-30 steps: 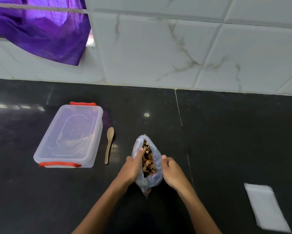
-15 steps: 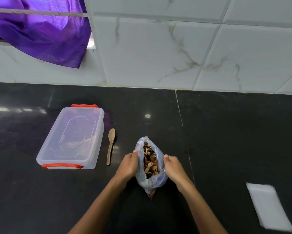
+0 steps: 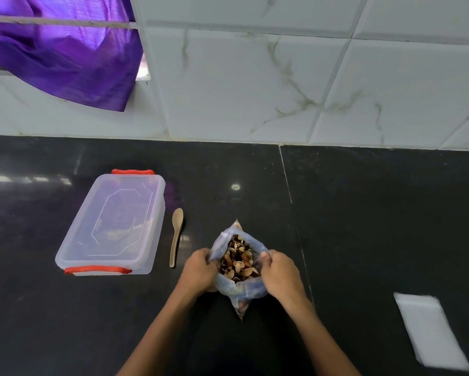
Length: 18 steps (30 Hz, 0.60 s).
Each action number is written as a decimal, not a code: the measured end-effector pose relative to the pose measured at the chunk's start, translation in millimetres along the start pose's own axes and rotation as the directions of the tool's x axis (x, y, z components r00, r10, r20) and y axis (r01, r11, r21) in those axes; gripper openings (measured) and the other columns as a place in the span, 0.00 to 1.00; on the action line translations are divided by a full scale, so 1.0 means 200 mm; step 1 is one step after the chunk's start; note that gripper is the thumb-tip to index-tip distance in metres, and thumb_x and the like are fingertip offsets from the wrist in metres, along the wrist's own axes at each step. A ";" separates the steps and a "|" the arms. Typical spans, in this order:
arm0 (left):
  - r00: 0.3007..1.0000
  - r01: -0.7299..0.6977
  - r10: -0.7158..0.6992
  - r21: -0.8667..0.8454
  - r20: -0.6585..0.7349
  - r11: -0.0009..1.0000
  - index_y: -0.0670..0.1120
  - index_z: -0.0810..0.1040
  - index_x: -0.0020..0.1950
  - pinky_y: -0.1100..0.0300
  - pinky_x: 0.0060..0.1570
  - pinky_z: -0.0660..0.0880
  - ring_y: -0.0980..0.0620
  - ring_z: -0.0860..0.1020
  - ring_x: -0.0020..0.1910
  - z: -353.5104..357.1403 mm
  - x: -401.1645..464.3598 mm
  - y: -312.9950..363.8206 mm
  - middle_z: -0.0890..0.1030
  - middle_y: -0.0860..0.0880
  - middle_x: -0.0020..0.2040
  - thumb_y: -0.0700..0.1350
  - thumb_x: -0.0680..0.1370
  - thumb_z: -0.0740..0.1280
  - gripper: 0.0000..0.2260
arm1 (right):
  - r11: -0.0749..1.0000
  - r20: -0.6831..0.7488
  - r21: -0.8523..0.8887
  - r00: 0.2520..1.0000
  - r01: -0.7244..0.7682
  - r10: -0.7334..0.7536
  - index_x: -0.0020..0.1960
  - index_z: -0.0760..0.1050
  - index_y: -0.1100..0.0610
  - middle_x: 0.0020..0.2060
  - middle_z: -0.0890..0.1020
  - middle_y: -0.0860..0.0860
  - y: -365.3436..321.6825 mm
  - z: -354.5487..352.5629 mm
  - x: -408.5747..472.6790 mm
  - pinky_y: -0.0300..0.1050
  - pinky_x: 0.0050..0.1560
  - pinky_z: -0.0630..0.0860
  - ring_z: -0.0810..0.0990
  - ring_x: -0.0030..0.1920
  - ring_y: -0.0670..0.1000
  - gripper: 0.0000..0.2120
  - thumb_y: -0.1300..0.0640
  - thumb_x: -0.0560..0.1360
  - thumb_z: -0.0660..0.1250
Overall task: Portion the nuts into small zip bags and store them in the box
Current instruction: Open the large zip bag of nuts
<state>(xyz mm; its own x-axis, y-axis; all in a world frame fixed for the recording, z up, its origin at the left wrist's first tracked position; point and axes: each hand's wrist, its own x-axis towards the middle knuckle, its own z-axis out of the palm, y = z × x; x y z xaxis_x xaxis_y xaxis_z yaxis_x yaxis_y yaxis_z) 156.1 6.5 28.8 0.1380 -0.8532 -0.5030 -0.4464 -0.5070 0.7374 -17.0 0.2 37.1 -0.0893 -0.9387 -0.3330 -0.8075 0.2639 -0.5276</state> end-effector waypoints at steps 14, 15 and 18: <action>0.922 -0.387 0.375 0.225 0.096 0.894 0.48 0.71 0.68 0.64 0.57 0.70 0.50 0.74 0.64 -0.06 0.17 0.26 0.75 0.47 0.64 0.41 0.76 0.65 0.20 | 0.939 0.017 0.091 0.943 0.331 -0.334 0.58 0.73 0.55 0.50 0.76 0.49 -0.12 -0.04 0.18 0.39 0.47 0.69 0.75 0.50 0.48 0.10 0.57 0.81 0.55; 0.912 -0.409 0.397 0.217 0.099 0.886 0.48 0.76 0.62 0.67 0.52 0.71 0.51 0.77 0.59 -0.06 0.18 0.27 0.79 0.49 0.58 0.39 0.77 0.64 0.14 | 0.935 0.007 0.095 0.939 0.342 -0.344 0.56 0.74 0.55 0.48 0.75 0.48 -0.12 -0.05 0.18 0.38 0.44 0.67 0.75 0.49 0.47 0.09 0.58 0.81 0.55; 0.876 -0.481 0.478 0.144 0.056 0.865 0.46 0.80 0.50 0.74 0.41 0.71 0.59 0.78 0.45 -0.10 0.16 0.30 0.80 0.54 0.45 0.32 0.75 0.63 0.12 | 0.913 -0.078 0.137 0.923 0.384 -0.377 0.56 0.74 0.55 0.48 0.71 0.45 -0.13 -0.07 0.15 0.32 0.40 0.66 0.73 0.45 0.43 0.09 0.58 0.81 0.55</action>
<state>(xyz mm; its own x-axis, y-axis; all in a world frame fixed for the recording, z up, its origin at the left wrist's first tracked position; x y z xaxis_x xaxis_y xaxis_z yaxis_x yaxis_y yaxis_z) 151.0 -53.2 65.9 -0.1423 -0.9833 -0.1133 -0.5793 -0.0101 0.8150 -7.2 -36.9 50.9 0.1761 -0.9832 -0.0477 -0.6914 -0.0891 -0.7170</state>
